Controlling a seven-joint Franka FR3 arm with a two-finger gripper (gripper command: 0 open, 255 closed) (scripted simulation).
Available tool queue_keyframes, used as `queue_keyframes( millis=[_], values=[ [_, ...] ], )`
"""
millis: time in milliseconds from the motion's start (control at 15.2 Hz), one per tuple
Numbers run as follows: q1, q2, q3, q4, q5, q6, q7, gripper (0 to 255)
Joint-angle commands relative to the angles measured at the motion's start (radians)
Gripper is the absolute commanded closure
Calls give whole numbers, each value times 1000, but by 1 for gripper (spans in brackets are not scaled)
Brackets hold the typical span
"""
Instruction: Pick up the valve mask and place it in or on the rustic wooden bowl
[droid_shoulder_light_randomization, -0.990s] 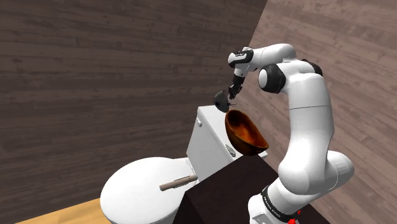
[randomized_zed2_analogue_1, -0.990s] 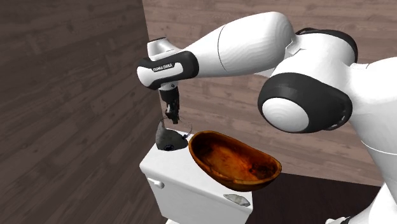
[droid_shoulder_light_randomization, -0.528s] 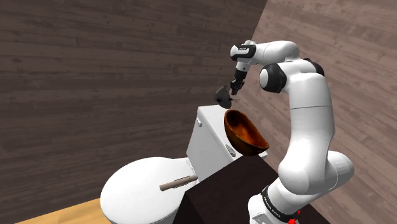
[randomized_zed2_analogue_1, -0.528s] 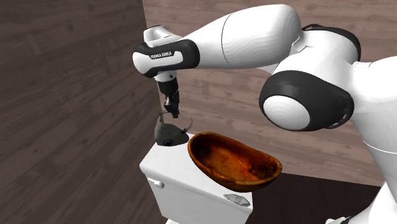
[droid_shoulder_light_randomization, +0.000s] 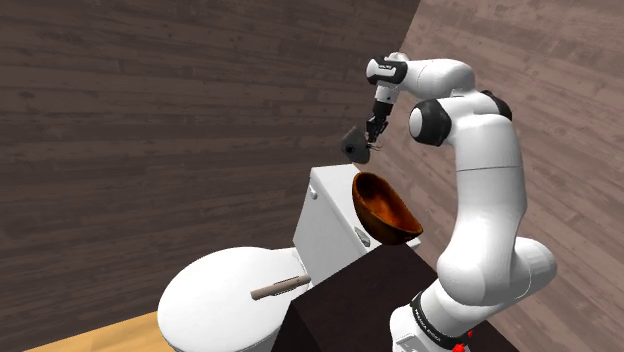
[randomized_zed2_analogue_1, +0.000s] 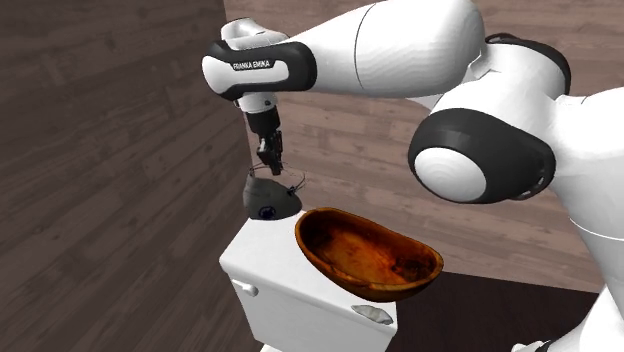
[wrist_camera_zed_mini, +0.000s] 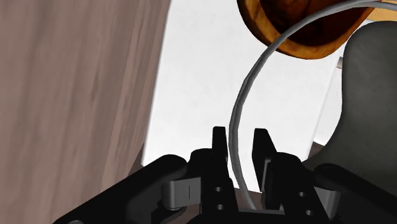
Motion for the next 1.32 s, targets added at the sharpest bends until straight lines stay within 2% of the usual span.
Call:
queue_keyframes(
  millis=[0, 726, 792, 924, 1254],
  values=[
    [-7, -32, -22, -1, -5, 101, -2, 255],
    [-28, -3, -50, 196, 18, -67, 5, 255],
    [8, -82, -69, 58, 3, -13, -9, 255],
    [61, -206, -95, -147, -26, 66, -26, 255],
    [142, -453, -135, -506, -113, 190, -30, 255]
  ],
)
